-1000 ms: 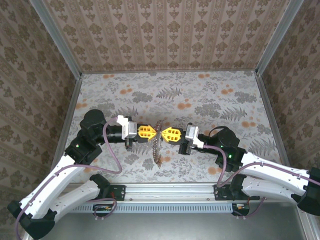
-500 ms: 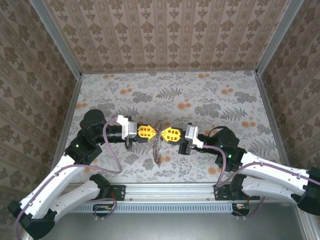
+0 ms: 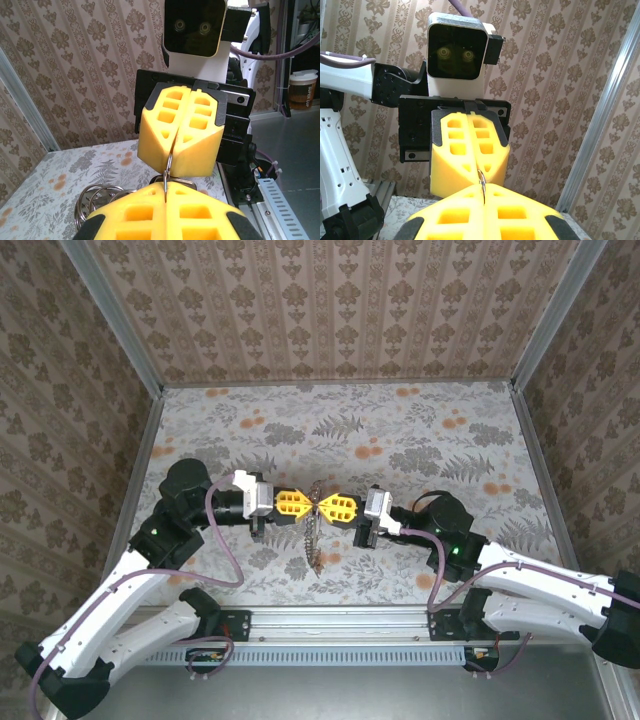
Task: Put the keys on the keyring
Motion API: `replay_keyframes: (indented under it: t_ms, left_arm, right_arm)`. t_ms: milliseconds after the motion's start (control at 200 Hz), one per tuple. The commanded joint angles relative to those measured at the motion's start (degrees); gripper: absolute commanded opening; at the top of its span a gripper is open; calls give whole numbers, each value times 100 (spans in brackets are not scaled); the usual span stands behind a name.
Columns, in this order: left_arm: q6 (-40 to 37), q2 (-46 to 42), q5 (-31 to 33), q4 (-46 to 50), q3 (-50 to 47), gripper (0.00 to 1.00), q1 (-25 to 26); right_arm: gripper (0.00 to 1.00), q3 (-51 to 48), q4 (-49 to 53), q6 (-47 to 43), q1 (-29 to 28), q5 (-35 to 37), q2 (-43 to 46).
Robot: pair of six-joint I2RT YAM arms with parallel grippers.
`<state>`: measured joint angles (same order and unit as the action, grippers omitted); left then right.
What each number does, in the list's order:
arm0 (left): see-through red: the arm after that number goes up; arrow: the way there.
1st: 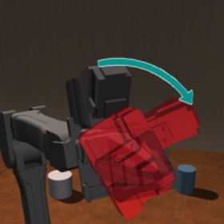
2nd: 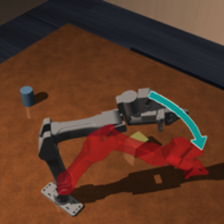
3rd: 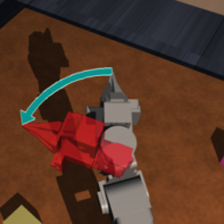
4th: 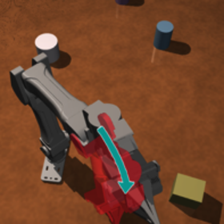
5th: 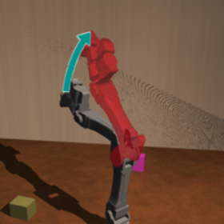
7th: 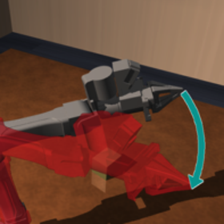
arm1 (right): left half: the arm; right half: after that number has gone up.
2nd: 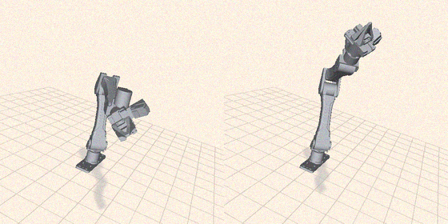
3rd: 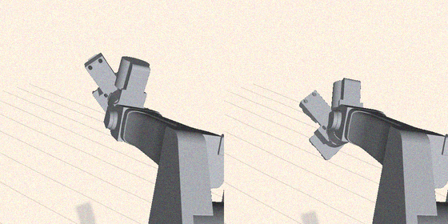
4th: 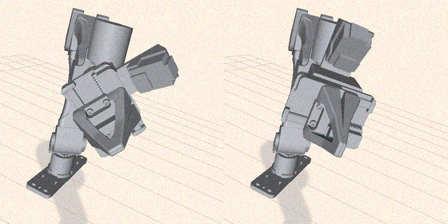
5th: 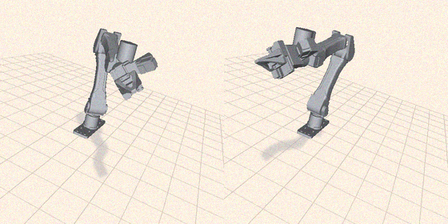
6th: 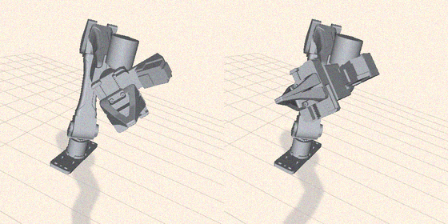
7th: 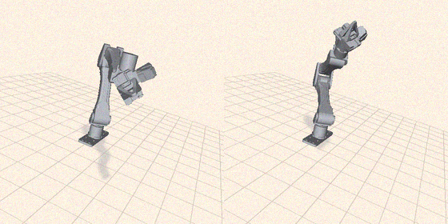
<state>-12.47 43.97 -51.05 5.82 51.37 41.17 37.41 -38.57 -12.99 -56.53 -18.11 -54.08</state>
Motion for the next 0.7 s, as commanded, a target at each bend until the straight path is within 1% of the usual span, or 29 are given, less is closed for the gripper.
replay_keyframes:
  t_ms: [0, 225, 695]
  left_arm:
    - [41, -125, -194, -277, 21, 0, 32]
    - [38, -126, -186, -270, 17, 0, 26]
    - [10, -175, -143, -274, -13, 0, 37]
  right_arm:
    - [0, 188, 27, -76, -29, 212, -19]
    - [0, 202, 50, -48, -32, 305, 56]
    - [0, 251, 424, 207, -31, 850, 201]
